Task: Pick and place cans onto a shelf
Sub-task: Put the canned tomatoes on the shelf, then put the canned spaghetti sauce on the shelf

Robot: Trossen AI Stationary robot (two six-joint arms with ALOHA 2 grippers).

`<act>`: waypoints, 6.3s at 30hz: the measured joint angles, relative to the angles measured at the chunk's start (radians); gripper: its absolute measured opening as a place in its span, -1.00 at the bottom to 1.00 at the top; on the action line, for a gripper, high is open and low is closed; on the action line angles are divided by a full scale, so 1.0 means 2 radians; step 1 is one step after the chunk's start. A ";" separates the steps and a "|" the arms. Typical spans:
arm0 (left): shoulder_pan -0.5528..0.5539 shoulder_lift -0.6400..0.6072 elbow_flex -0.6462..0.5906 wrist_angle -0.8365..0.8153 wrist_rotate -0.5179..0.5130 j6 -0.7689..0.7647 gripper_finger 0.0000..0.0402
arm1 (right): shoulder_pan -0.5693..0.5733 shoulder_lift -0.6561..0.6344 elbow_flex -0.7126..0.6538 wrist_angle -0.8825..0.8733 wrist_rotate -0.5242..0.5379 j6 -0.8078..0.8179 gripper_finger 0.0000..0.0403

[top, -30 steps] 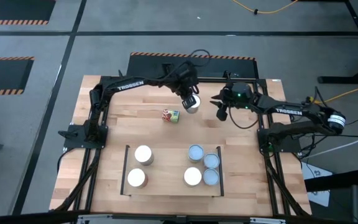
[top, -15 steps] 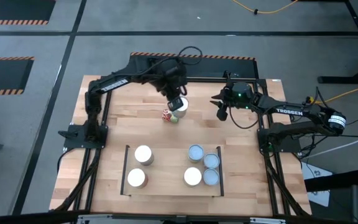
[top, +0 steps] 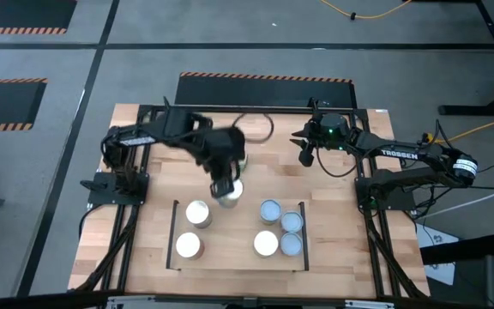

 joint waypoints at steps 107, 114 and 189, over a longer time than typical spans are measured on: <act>0.207 -0.050 -0.104 0.092 0.075 0.310 -0.60 | 0.001 0.001 0.000 0.002 -0.008 0.008 -0.48; 0.293 -0.049 -0.246 0.157 0.185 0.338 -0.60 | 0.001 0.001 0.000 0.002 -0.008 0.008 -0.48; 0.310 -0.048 -0.575 0.439 0.102 0.258 -0.60 | 0.042 0.318 0.093 0.282 -0.120 -0.019 -0.44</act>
